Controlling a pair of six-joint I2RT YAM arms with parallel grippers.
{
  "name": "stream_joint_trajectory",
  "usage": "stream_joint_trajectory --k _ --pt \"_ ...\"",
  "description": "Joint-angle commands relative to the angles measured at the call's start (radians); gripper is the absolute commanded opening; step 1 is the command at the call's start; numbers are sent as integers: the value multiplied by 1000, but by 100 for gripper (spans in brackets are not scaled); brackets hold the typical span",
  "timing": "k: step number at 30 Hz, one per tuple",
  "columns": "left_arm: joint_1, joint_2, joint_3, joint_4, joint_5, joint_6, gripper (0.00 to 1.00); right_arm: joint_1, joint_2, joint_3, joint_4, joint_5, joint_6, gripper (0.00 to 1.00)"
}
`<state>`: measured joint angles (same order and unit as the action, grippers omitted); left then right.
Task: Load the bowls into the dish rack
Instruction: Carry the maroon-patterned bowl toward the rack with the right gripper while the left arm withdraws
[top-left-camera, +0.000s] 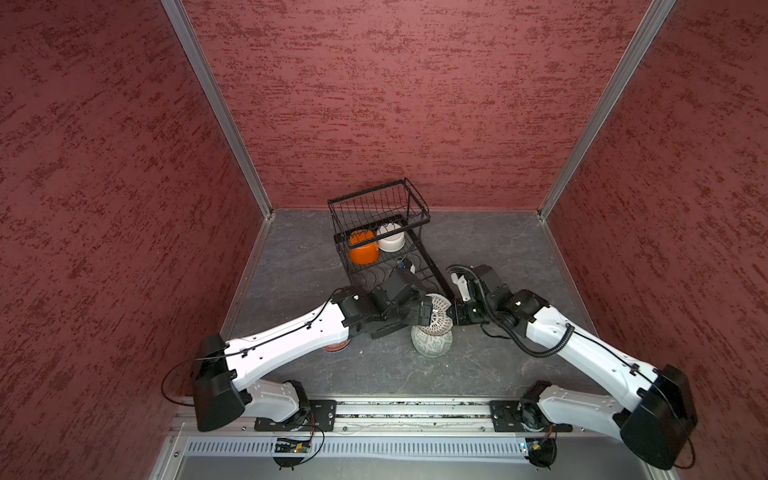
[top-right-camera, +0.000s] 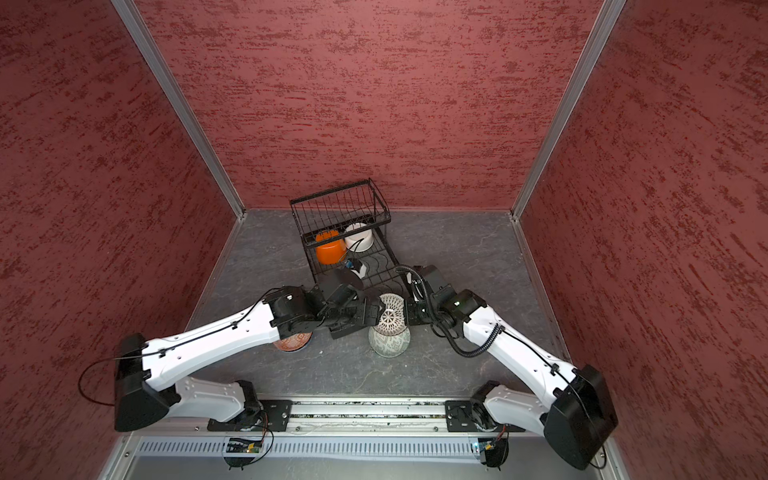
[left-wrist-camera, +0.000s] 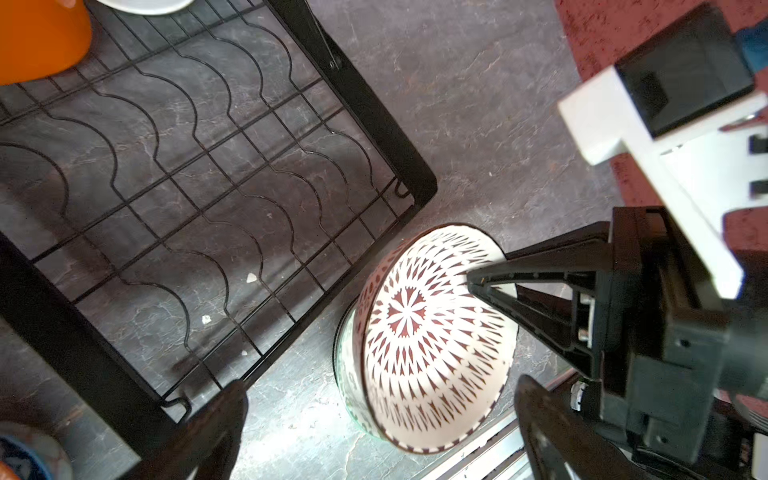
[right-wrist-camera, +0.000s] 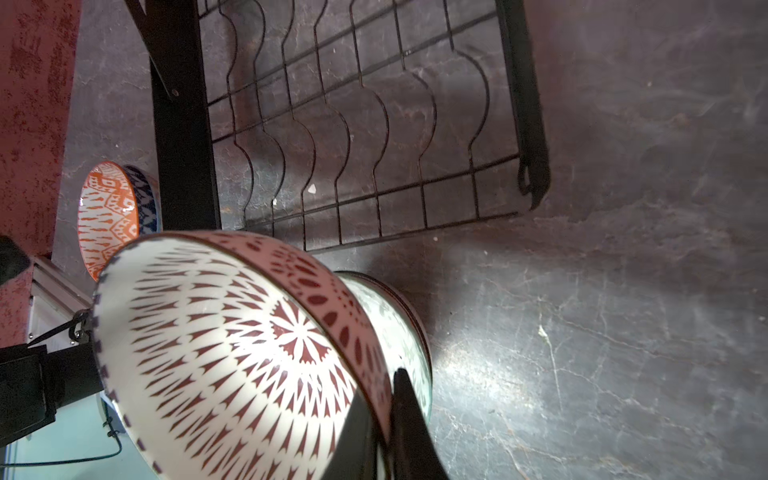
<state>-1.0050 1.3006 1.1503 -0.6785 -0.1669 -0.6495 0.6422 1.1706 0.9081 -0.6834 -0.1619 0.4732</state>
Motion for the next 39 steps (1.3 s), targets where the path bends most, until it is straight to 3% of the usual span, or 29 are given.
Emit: stream_joint_trajectory --k 1,12,20,27,39 --pt "30 -90 -71 48 -37 -6 100 23 -2 75 29 82 -3 0" --pt "124 -317 -232 29 -47 -70 100 107 131 212 54 449 28 0" --pt "152 -394 -270 -9 -66 -86 100 126 236 259 118 591 9 0" --pt "178 -461 -306 -29 -79 -101 99 164 308 278 198 725 -47 0" --pt "238 -536 -342 -76 -69 -107 100 252 436 274 397 1062 -188 0"
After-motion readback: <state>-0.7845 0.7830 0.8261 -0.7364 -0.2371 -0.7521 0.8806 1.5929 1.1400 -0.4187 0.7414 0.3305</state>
